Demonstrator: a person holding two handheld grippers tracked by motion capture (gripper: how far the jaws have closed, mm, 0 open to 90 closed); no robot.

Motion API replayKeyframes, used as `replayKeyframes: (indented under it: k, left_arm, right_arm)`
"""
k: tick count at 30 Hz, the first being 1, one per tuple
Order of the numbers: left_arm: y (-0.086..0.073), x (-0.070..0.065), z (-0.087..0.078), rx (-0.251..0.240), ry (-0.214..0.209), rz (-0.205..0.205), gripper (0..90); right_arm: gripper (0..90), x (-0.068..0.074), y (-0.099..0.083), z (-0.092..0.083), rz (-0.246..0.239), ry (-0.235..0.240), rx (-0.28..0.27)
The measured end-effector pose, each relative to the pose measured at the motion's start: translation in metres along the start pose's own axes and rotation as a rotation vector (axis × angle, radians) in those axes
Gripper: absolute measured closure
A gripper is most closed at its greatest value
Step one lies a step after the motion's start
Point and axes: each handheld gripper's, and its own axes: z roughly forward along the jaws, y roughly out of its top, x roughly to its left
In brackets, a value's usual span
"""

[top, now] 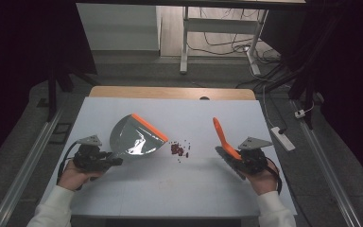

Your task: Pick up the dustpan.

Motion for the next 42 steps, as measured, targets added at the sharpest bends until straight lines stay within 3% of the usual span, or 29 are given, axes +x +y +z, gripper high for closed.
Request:
replayKeyframes:
  k: [7,13,30,42]
  left_arm:
    - [-0.002,-0.011,0.003,0.052,-0.013,0.061,61.3]
    - [-0.003,-0.015,0.006,0.094,-0.053,0.106,61.3]
    - [0.000,-0.023,0.016,0.146,-0.092,0.142,61.3]
    - [0.001,-0.027,0.024,0.200,-0.105,0.160,61.3]
  right_arm:
    - [70.3,0.005,0.010,0.007,-0.013,0.008,-0.005]
    - [70.3,0.007,0.020,0.016,-0.017,0.013,-0.006]
    - [70.4,0.005,0.046,0.042,0.011,0.040,-0.036]
    - [70.4,0.001,0.066,0.072,-0.010,0.061,-0.029]
